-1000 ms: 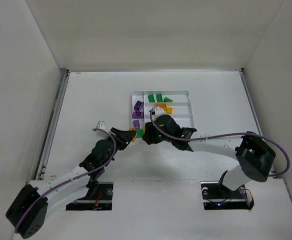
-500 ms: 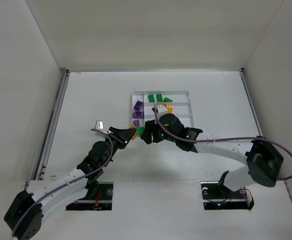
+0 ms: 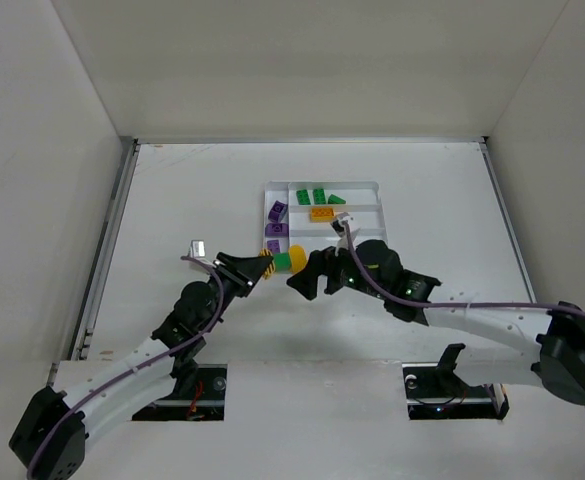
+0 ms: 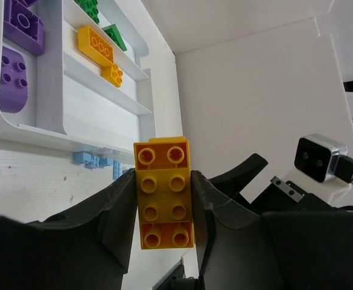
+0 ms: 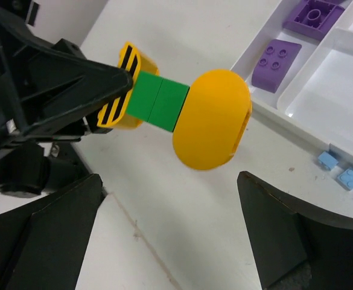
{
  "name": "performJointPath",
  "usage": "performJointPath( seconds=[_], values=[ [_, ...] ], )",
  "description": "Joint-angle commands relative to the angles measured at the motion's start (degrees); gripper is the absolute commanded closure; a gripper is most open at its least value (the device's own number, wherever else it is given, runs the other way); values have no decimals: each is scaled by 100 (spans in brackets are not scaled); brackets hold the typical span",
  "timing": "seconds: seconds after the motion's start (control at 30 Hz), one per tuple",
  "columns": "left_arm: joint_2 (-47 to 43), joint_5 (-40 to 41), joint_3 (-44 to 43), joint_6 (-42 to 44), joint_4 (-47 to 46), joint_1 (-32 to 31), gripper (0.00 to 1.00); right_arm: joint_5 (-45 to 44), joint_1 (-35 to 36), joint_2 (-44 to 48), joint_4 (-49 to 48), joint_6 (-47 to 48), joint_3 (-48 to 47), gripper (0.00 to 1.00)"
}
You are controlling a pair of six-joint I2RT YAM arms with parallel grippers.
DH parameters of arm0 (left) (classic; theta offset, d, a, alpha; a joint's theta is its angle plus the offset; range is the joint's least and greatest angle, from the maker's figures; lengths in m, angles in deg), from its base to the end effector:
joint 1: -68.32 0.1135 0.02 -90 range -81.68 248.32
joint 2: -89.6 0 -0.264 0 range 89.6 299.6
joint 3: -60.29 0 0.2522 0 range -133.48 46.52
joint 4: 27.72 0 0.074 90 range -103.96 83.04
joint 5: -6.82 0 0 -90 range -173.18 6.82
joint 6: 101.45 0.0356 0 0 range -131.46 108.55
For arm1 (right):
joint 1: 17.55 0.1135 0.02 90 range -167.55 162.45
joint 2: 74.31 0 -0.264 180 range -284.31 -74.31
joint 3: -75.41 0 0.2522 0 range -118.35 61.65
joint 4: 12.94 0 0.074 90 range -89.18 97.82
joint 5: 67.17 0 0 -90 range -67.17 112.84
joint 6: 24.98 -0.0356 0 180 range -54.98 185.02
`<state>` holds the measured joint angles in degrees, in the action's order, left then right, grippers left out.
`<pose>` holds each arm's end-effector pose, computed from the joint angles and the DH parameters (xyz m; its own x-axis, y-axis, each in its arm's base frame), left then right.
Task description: Sort the legos into containers by color
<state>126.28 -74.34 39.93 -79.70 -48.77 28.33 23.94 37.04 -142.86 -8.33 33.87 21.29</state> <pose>0.1254 -0.0981 0.2093 -0.4574 -0.8142 -0.3575 0.2505 0.2678 -0.9303 0.1566 0.2215 0.2606 -0.5888 0.0644 -0.8057 -0.6087 0.6206 0.4944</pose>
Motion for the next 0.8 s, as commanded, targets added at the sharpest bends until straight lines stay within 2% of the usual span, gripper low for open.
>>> performJointPath(
  seconds=[0.0, 0.2, 0.37, 0.53, 0.7, 0.77],
  values=[
    [-56, -277, -228, -66, -360, 136, 87, 337, -224, 333, -1183, -372, 422, 0],
    [145, -681, -325, -206, -728, 399, 87, 1049, -848, 501, -2923, -1541, 1161, 0],
    [549, -981, -299, -513, -1571, 514, 87, 1541, -1086, -25, -4207, -2332, 1302, 0],
    [761, -1130, -255, -637, -2056, 514, 87, 1665, -1306, -606, -4955, -2948, 1311, 0],
    [682, -1191, -290, -620, -2048, 532, 87, 1674, -1490, -931, -5255, -3291, 1390, 0],
    [664, -1201, -264, -628, -2100, 532, 87, 1683, -1482, -1054, -5325, -3361, 1364, 6]
  ],
)
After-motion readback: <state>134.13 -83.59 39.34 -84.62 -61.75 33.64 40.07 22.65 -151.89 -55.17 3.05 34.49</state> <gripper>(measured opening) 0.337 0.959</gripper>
